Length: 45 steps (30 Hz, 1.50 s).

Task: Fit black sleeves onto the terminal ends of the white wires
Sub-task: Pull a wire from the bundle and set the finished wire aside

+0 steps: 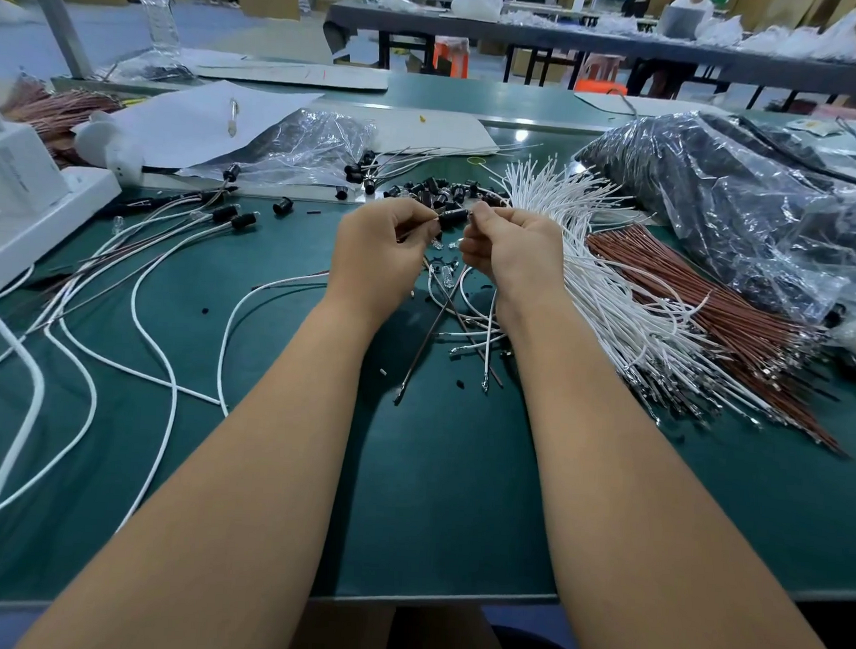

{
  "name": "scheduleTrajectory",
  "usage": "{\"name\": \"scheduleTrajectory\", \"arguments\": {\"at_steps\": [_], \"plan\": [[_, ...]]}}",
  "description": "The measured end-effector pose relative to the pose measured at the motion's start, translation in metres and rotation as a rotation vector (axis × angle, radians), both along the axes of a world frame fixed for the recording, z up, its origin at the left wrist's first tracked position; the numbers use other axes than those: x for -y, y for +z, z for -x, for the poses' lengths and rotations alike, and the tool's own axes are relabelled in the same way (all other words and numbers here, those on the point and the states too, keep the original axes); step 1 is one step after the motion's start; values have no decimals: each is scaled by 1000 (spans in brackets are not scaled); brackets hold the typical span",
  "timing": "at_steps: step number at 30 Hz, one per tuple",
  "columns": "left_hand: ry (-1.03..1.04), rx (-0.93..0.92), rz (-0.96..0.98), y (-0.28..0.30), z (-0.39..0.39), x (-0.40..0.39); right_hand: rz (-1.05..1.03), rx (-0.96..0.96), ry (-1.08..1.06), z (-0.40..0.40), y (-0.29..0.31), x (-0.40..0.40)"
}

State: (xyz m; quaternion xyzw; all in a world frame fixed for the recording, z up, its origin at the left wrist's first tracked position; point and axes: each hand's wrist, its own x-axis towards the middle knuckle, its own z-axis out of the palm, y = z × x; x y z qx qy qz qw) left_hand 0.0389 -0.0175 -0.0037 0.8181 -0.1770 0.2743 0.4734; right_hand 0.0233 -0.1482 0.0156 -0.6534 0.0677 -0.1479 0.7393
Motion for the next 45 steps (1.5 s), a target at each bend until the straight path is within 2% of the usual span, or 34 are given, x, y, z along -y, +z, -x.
{"name": "scheduleTrajectory", "arguments": {"at_steps": [6,11,13,18,24,27,34,39,45], "plan": [[-15,-1,-4,-1,0,-1,-147,-43,38,0,2,-2],[-15,-3,10,0,0,-1,-375,-96,97,1,4,-7],[-7,-10,13,0,0,-1,-313,-65,92,1,5,-6],[-1,-24,25,0,2,0,23,19,-38,2,4,-6],[11,-27,-4,1,3,1,170,23,-98,3,2,-6],[7,-38,3,1,3,1,168,27,-92,3,2,-5],[12,-59,20,1,4,1,1,59,-63,5,6,-3],[6,-67,33,3,6,0,133,84,-53,6,5,-4],[-19,-129,47,5,7,1,179,115,-52,3,2,-4]]}}
